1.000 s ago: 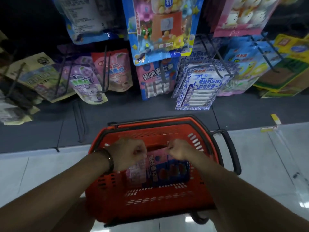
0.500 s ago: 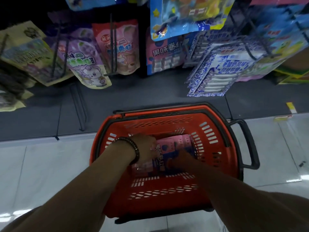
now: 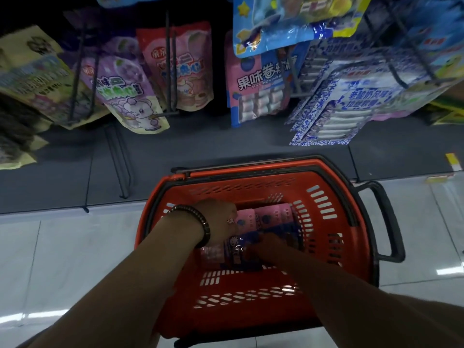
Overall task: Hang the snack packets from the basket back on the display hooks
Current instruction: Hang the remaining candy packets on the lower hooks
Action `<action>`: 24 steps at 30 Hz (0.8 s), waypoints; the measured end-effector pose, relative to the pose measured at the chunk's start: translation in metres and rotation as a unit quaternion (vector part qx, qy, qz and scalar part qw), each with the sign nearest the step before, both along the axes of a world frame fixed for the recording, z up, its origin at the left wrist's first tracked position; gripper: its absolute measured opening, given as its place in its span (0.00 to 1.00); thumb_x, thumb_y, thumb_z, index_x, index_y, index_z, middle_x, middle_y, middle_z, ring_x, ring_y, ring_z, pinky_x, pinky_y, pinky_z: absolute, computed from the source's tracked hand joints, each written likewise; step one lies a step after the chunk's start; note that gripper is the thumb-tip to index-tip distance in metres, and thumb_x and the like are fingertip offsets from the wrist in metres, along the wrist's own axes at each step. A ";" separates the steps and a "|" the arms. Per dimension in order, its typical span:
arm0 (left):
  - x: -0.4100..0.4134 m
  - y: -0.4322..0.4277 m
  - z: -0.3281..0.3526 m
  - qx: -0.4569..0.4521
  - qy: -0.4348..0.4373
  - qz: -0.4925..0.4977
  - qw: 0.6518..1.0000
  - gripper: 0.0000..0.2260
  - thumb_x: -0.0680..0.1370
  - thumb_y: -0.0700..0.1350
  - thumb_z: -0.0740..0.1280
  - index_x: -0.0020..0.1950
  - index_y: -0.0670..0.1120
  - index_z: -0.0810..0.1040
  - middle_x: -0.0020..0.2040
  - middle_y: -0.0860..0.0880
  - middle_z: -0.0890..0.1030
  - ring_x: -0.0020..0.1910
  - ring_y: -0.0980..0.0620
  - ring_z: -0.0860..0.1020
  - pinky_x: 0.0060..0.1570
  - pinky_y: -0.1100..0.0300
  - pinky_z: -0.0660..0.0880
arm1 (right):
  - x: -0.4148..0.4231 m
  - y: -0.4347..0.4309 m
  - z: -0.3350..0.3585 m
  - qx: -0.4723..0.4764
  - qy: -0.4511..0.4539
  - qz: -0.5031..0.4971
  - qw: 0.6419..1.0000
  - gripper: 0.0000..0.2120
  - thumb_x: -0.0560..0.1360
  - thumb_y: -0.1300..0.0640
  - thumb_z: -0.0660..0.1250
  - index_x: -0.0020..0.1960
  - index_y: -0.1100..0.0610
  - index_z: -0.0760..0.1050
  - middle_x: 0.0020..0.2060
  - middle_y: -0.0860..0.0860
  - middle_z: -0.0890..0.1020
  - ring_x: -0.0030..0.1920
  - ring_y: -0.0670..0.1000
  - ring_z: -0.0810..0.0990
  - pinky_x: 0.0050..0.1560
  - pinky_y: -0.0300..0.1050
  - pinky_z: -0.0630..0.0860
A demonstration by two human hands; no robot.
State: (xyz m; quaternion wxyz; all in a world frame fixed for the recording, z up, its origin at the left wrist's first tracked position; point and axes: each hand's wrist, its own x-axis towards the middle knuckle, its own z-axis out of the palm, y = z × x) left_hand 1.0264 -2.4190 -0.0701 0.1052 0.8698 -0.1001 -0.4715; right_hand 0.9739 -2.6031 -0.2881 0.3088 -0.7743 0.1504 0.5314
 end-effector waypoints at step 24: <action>-0.043 0.023 0.020 -0.370 -0.132 0.357 0.847 0.10 0.80 0.36 0.69 0.59 0.48 0.82 0.51 0.57 0.88 0.49 0.58 0.85 0.47 0.63 0.82 | 0.046 -0.080 0.259 0.260 -0.263 -0.085 0.925 0.07 0.78 0.61 0.76 0.54 0.62 0.83 0.47 0.57 0.89 0.45 0.53 0.86 0.50 0.54 0.82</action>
